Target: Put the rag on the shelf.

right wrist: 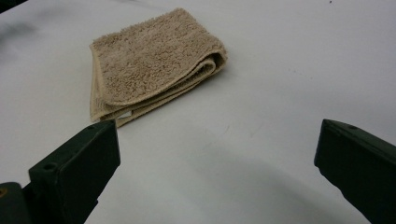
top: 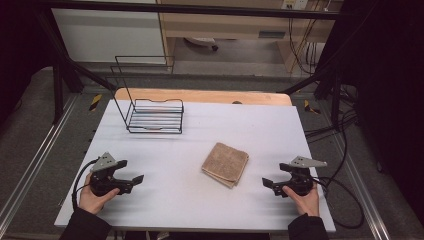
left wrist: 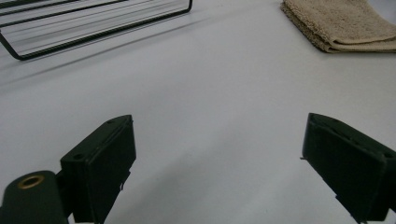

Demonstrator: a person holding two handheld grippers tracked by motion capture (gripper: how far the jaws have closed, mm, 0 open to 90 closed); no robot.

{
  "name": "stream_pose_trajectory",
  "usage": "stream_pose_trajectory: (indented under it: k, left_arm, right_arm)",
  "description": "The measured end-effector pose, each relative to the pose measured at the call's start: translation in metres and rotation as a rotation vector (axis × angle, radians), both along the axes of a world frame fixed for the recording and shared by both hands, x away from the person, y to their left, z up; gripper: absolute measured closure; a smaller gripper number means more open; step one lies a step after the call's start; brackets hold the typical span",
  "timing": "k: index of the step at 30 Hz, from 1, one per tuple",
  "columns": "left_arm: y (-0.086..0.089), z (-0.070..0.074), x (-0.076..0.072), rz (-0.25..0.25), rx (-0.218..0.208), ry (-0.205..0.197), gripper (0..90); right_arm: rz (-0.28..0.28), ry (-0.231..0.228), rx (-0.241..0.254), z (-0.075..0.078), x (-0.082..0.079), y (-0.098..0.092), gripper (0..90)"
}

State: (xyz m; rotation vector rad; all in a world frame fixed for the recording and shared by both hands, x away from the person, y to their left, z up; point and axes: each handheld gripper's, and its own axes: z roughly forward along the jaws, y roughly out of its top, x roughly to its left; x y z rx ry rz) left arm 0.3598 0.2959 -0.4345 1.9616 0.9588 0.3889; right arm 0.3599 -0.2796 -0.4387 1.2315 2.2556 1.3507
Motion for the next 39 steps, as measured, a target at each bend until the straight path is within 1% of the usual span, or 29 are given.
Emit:
stream_pose_trajectory:
  k: [6,11,15,18,23,24,25,33,35,36,39]
  left_arm:
    - [0.000,0.000,0.000,0.007,-0.001,0.003,9.6]
    - [0.000,-0.001,0.000,0.009,0.001,0.007,9.6]
    - [0.001,-0.001,0.000,0.013,0.001,0.007,9.6]
    - [0.001,0.000,0.000,0.017,0.003,0.006,9.5]
    - [0.001,0.000,0.000,0.021,0.004,0.006,9.5]
    - [0.001,0.000,0.000,0.022,0.005,0.006,9.5]
    - [0.002,0.000,0.000,0.022,0.006,0.006,9.5]
    - [0.002,-0.001,0.000,0.029,0.004,0.007,9.3]
    - [0.002,-0.001,0.000,0.033,0.006,0.009,9.2]
    - [0.002,-0.001,0.000,0.033,0.007,0.009,9.3]
    - [0.002,-0.001,0.001,0.036,0.009,0.010,9.3]
  right_arm:
    - [-0.001,0.007,-0.012,0.000,0.000,0.006,0.9]
    - [0.001,-0.004,-0.024,0.002,0.000,0.012,1.3]
    - [0.012,-0.016,-0.043,0.003,0.000,0.019,1.8]
    - [0.014,-0.014,-0.050,0.005,-0.001,0.025,2.3]
    - [0.023,-0.018,-0.084,0.007,-0.001,0.037,3.9]
    - [0.021,-0.012,-0.081,0.007,-0.002,0.040,4.2]
    - [0.029,-0.018,-0.086,0.007,-0.001,0.042,4.3]
    - [0.049,-0.003,-0.114,0.007,-0.002,0.062,5.0]
    - [0.050,-0.005,-0.127,0.007,-0.001,0.068,5.6]
    - [0.053,-0.014,-0.132,0.007,-0.001,0.071,6.0]
    - [0.061,-0.007,-0.143,0.008,-0.001,0.081,7.2]
